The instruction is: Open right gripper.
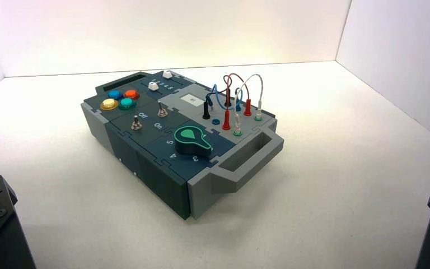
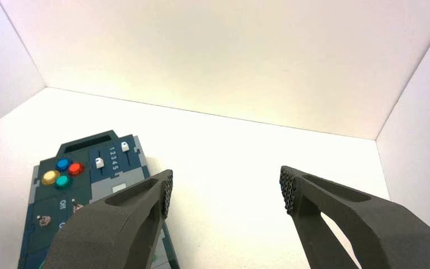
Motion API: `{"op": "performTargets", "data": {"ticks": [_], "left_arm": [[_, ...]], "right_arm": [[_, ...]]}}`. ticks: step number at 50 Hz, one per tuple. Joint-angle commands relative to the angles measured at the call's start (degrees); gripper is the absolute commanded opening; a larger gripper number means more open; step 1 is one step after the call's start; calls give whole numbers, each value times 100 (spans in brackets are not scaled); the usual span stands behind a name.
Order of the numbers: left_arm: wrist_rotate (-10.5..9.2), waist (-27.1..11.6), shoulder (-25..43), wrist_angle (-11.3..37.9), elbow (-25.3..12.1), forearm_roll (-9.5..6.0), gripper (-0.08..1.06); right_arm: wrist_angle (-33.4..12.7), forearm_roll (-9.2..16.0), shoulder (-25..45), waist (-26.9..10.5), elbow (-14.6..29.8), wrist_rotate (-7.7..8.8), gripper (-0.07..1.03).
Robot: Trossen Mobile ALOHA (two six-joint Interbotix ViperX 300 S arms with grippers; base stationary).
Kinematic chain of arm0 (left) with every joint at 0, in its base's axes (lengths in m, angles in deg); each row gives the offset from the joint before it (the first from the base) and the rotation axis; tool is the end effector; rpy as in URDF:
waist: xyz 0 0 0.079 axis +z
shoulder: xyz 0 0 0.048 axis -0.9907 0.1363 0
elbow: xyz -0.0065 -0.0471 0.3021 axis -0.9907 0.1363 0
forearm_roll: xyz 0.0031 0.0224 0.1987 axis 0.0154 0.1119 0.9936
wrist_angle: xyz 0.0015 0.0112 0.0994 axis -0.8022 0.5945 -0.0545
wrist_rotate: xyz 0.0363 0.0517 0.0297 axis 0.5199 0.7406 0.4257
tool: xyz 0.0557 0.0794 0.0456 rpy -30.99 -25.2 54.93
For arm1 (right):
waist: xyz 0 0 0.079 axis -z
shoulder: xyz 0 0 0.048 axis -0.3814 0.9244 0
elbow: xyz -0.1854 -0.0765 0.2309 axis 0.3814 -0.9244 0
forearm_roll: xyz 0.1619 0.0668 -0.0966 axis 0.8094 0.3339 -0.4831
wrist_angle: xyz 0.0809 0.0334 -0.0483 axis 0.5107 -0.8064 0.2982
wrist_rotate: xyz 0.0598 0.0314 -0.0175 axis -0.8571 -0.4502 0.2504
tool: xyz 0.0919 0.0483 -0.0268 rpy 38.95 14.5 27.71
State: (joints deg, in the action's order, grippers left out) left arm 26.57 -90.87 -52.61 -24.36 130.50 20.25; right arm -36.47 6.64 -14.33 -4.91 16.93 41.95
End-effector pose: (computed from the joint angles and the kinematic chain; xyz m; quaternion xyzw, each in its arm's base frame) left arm 0.1798 -0.0427 0.2171 -0.0594 0.2559 -0.0969 0.9600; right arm 0.1983 0.0860 0.2579 -0.0227 0.1577 0.1896 0.9689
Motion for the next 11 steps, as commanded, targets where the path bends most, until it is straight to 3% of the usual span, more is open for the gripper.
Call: {"op": "performTargets", "data": {"ticks": [1,11], "left_arm": [[-9,18,79,-26,-114,0,-3],[-18,26,62,-26,-123,-9,-3]], "right_arm": [[62,9,44,44,88,-9,99],[26,9,26,44,97,-9,99]]}}
